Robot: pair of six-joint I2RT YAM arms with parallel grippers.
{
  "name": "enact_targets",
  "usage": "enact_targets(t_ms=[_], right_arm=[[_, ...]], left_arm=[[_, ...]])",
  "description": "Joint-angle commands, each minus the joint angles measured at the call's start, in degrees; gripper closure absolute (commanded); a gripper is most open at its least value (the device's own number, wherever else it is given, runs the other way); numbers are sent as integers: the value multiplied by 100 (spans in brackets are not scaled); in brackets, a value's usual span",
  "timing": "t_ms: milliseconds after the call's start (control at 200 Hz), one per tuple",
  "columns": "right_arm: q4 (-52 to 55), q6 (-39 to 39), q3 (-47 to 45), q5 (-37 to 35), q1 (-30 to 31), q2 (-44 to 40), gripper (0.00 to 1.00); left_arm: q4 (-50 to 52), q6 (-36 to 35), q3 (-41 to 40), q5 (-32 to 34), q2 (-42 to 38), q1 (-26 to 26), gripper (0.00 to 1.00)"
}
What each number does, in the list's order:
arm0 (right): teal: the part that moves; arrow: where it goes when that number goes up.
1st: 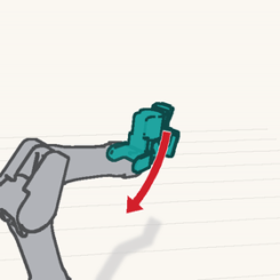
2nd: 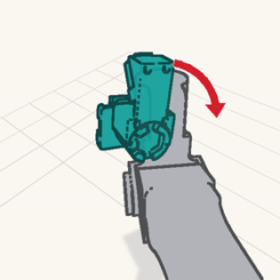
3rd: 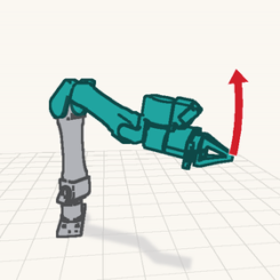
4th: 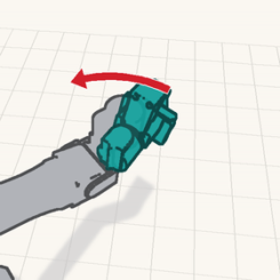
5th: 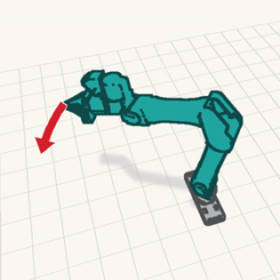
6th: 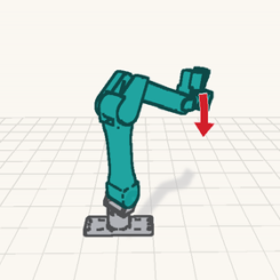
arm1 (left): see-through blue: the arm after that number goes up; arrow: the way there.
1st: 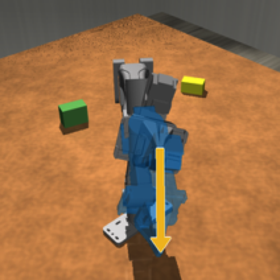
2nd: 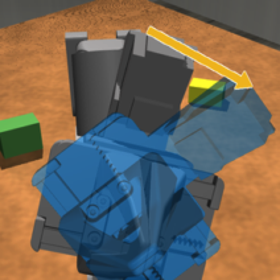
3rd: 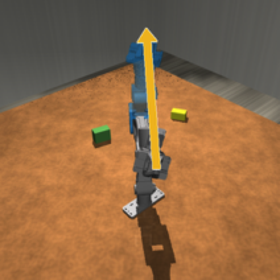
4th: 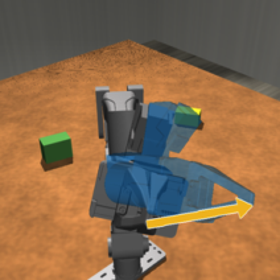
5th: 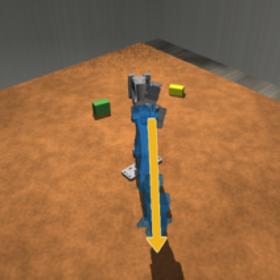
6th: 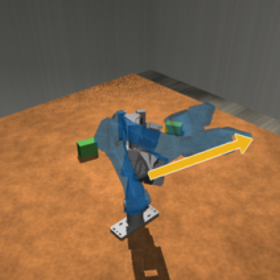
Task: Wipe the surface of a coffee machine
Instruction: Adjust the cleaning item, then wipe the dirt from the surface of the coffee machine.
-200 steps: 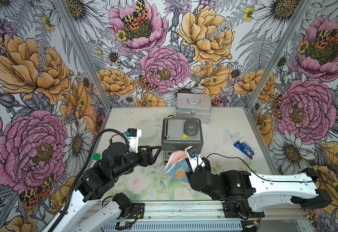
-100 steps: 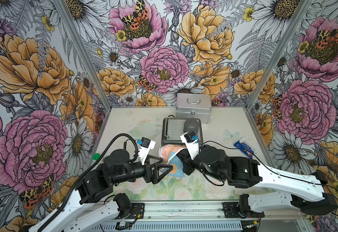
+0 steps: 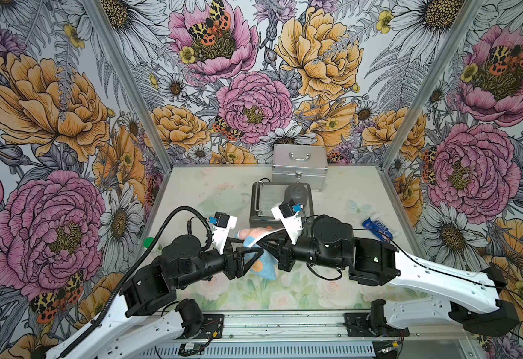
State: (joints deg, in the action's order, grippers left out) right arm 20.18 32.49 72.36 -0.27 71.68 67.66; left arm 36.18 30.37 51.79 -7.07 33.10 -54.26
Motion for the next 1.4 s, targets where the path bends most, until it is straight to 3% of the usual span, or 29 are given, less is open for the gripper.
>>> enact_targets(t_ms=[0,165,275,450,575,800,1026,1146,1396], right_arm=[[-528,226,-99,382,-58,113,100],[-670,284,-127,480,-112,182,100],[-675,325,-140,484,-188,184,100],[-656,456,-269,371,-384,21,100],[-332,452,-298,-61,-505,-232,85],[898,-56,200,-1470,-537,-463,66],[1928,-1051,1071,-3837,-730,114,34],[2025,-1493,1383,-4182,-1081,657,32],[2018,-1871,1458,-4205,-1691,1124,32]], left_arm=[[-372,-84,-26,38,31,-48,46],[-488,-54,-34,171,15,-58,74],[-554,-20,-46,291,11,-59,100],[-541,111,-183,822,-146,-58,100],[-479,175,-289,1420,-397,-59,100],[50,19,-199,2242,-592,-57,100],[773,271,-246,3470,-1287,-55,100],[950,317,-327,3777,-1579,-61,100],[1101,379,-492,4044,-1126,-29,100]])
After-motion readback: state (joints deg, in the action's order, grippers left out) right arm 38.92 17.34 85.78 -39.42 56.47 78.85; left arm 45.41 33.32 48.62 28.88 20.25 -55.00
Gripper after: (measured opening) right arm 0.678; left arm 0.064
